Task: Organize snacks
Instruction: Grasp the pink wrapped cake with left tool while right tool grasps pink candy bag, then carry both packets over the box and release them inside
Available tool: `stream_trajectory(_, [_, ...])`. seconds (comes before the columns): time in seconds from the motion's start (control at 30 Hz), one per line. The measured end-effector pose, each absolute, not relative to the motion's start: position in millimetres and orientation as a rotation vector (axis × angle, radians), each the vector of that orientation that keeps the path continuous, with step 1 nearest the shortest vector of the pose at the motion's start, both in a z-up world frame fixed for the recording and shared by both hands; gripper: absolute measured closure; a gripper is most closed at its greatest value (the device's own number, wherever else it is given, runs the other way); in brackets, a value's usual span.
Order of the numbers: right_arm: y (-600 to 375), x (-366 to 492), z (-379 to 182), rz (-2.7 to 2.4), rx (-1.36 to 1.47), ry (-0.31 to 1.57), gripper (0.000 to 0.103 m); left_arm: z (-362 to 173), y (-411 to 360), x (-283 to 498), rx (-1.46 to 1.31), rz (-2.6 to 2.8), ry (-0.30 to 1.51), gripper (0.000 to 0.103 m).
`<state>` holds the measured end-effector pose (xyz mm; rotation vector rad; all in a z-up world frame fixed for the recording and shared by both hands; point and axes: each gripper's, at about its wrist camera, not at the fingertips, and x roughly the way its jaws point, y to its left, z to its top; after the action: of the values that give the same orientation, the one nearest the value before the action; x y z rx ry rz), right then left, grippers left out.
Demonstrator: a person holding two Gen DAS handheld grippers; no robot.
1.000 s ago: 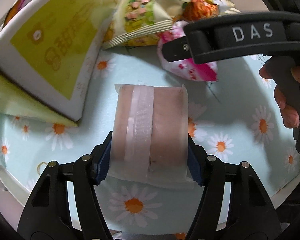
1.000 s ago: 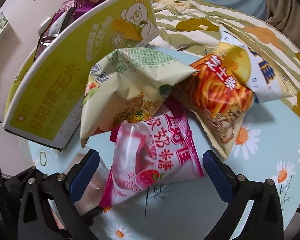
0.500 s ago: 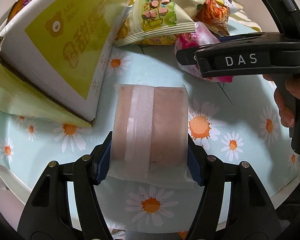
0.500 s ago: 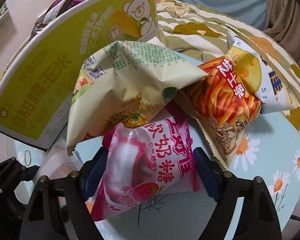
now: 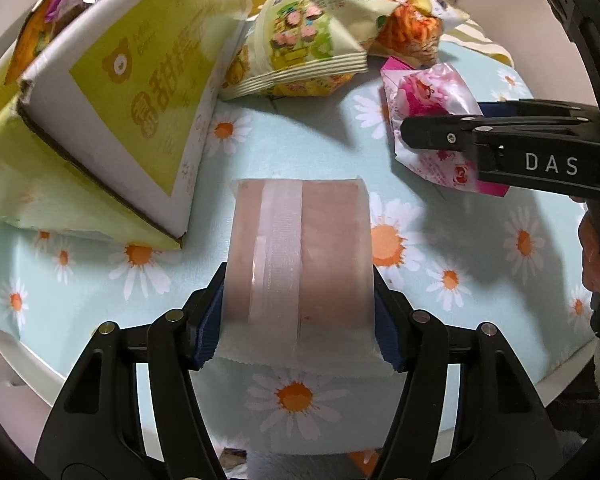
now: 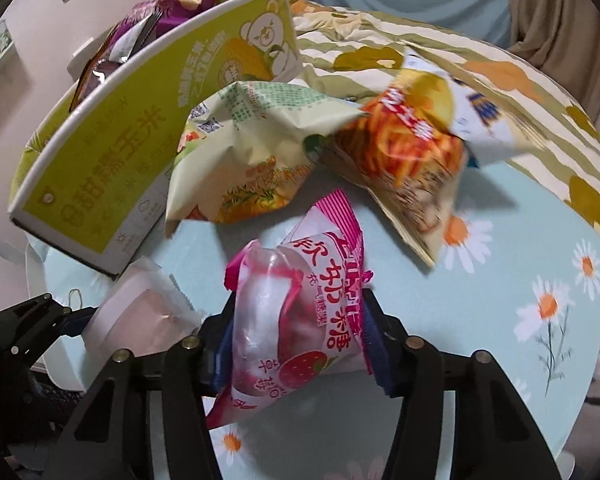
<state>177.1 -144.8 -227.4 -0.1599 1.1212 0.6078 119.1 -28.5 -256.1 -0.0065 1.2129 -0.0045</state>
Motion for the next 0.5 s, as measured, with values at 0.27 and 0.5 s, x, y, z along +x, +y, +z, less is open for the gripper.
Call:
stream_trajectory(0.27, [-165.8, 164.7, -200.4, 0.585, -0.103, 1.083, 0.055, -225.0, -44.5, 104.0, 0.001, -0.046, 1.158, 0.041])
stream_trajectory(0.5, [-188.3, 149.7, -160.3, 0.563, -0.066, 1.021, 0.055, -176.1, -52.0, 92.6, -0.019, -0.095, 1.057, 0.041])
